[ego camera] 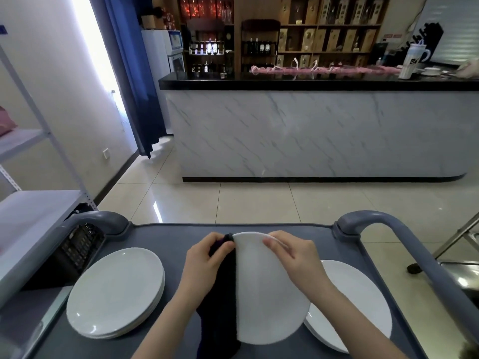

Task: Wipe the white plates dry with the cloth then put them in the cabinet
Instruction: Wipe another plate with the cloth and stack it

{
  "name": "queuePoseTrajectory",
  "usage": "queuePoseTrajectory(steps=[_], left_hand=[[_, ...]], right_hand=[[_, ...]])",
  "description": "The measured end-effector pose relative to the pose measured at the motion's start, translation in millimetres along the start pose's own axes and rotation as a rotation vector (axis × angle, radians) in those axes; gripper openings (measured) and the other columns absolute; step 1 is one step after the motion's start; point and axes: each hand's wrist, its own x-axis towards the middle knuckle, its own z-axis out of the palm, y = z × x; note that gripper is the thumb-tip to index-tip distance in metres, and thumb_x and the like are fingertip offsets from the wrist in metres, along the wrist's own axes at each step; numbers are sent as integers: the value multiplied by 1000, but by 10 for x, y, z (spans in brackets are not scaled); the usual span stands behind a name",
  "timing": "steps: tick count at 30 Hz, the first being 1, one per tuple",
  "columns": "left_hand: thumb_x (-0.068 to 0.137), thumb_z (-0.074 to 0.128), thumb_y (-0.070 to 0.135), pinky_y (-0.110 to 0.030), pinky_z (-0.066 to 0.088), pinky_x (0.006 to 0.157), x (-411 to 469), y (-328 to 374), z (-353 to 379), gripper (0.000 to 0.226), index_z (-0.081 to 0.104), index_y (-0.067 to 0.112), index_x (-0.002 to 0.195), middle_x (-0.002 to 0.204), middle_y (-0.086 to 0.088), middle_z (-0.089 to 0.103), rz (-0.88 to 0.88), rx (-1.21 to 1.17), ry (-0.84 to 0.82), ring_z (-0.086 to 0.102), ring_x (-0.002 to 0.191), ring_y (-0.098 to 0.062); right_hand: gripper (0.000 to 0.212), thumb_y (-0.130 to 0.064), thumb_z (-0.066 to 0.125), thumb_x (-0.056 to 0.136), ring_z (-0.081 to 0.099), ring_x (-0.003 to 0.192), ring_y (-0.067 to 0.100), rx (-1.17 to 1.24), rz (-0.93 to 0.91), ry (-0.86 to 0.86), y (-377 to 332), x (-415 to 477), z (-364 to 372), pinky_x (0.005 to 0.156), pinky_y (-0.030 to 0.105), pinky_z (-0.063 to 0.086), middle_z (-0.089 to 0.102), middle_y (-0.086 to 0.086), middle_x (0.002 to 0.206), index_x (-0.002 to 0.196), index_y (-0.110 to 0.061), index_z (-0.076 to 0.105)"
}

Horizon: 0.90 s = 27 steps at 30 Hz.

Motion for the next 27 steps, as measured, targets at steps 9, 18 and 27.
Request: queuePoseTrajectory(steps=[9,18,27], left_hand=[[98,56,32,-32,35,58,-233,-162,166,34,53,18,67,54,13,48,-273,-272,401,39,54,-3],[88,70,25,-15,42,62,7,-44,-62,18,62,29,73,69,13,64,-6,95,-91,54,64,2],[97,58,27,-23,46,65,-147,-286,15,18,65,21,81,73,5,67,-253,-221,200,56,68,-5]], right_hand=[[28,-36,50,101,49,64,3,316,320,514,28,-167,284,64,27,41,62,-9,69,83,-23,66],[23,-50,51,93,59,71,14,28,27,-92,22,-39,91,67,23,44,66,-8,76,85,-33,66],[23,-34,54,99,58,68,2,312,264,429,16,-183,238,62,13,44,69,-6,77,84,-29,71]])
